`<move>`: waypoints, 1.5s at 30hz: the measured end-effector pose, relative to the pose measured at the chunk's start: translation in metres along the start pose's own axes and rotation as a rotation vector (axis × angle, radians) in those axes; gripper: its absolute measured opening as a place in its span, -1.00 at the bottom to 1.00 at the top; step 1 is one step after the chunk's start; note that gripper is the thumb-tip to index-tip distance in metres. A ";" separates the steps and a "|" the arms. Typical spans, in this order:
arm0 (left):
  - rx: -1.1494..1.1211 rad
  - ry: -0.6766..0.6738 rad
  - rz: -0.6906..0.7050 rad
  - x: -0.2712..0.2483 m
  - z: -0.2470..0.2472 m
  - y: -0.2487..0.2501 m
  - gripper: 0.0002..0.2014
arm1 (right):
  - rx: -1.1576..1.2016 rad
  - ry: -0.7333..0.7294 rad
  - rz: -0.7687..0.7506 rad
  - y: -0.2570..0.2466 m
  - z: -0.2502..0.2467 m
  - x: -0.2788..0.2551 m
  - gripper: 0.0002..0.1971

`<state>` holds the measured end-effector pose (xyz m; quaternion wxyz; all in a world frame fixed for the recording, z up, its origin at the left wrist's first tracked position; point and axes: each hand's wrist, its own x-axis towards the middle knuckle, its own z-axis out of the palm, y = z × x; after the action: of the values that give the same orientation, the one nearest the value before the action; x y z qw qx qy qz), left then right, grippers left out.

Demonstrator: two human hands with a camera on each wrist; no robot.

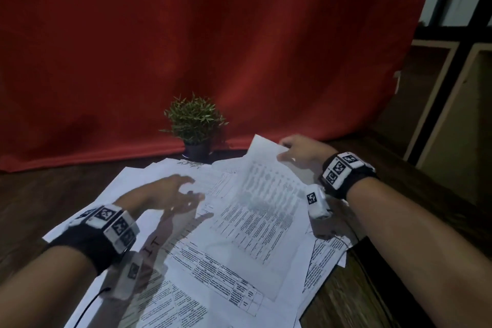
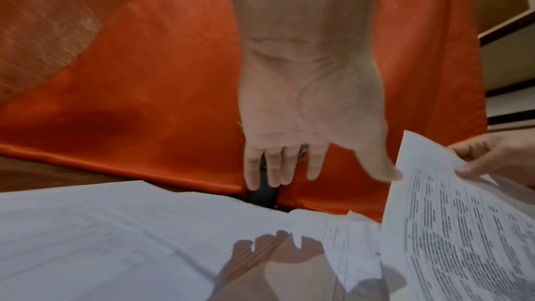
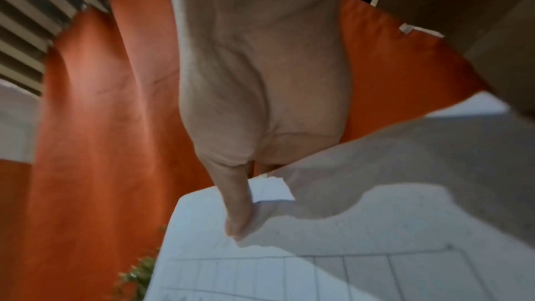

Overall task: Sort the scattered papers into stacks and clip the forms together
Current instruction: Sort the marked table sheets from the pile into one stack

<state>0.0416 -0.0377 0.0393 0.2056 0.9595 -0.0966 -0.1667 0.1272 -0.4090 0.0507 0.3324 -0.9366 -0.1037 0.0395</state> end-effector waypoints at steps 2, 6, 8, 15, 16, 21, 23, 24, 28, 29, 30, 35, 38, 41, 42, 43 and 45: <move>-0.198 0.076 0.105 0.010 -0.006 0.016 0.27 | 0.131 -0.017 -0.095 -0.025 -0.008 -0.003 -0.92; -0.641 0.072 0.203 0.034 -0.004 0.038 -0.33 | 0.312 -0.002 -0.262 -0.079 -0.018 -0.010 -0.90; -0.734 0.061 0.213 0.042 -0.002 0.036 -0.28 | 0.327 0.075 -0.287 -0.086 -0.021 -0.009 -0.82; -0.609 0.218 0.043 0.031 -0.026 -0.001 -0.73 | -0.184 0.098 0.059 0.000 -0.026 -0.024 -0.73; -0.598 0.231 0.020 0.029 -0.030 -0.012 -0.73 | -0.279 -0.011 0.104 0.013 -0.021 -0.029 -0.77; -0.590 0.254 -0.013 0.016 -0.037 -0.039 -0.71 | -0.548 -0.072 0.015 0.045 0.017 -0.023 -0.78; -0.598 0.236 -0.008 0.014 -0.036 -0.043 -0.68 | -0.537 -0.036 -0.018 0.039 0.028 -0.008 -0.76; -0.610 0.215 -0.006 0.014 -0.036 -0.045 -0.62 | -0.514 -0.056 -0.041 0.033 0.032 -0.001 -0.76; -0.645 0.158 -0.010 0.028 -0.032 -0.068 -0.25 | -0.387 -0.230 -0.044 0.012 0.047 0.028 -0.45; -0.657 0.159 -0.013 0.031 -0.030 -0.074 -0.25 | -0.383 -0.270 -0.037 0.010 0.049 0.033 -0.35; -0.663 0.161 -0.014 0.033 -0.030 -0.078 -0.27 | -0.406 -0.306 -0.022 0.009 0.052 0.039 -0.27; -0.691 0.189 0.000 0.019 -0.028 -0.071 -0.55 | -0.602 -0.376 -0.005 0.007 0.056 0.054 -0.41; -0.726 0.209 -0.006 0.019 -0.028 -0.073 -0.56 | -0.624 -0.275 -0.030 0.009 0.053 0.053 -0.62; -0.795 0.316 -0.022 0.024 -0.032 -0.080 -0.62 | -0.498 -0.188 -0.112 -0.005 0.030 0.044 -0.59; -0.816 0.375 -0.031 0.026 -0.033 -0.082 -0.65 | -0.439 -0.177 -0.126 -0.014 0.018 0.040 -0.63; -0.839 0.444 -0.031 0.026 -0.034 -0.082 -0.70 | -0.396 -0.171 -0.156 -0.025 0.002 0.034 -0.70; -0.871 0.544 -0.014 0.029 -0.034 -0.081 -0.77 | -0.271 -0.155 -0.259 -0.049 -0.026 0.017 -0.81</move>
<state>0.0899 0.0400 0.0260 0.6029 0.7941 0.0454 0.0626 0.1396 -0.3844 0.1016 0.1968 -0.9457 -0.2531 0.0540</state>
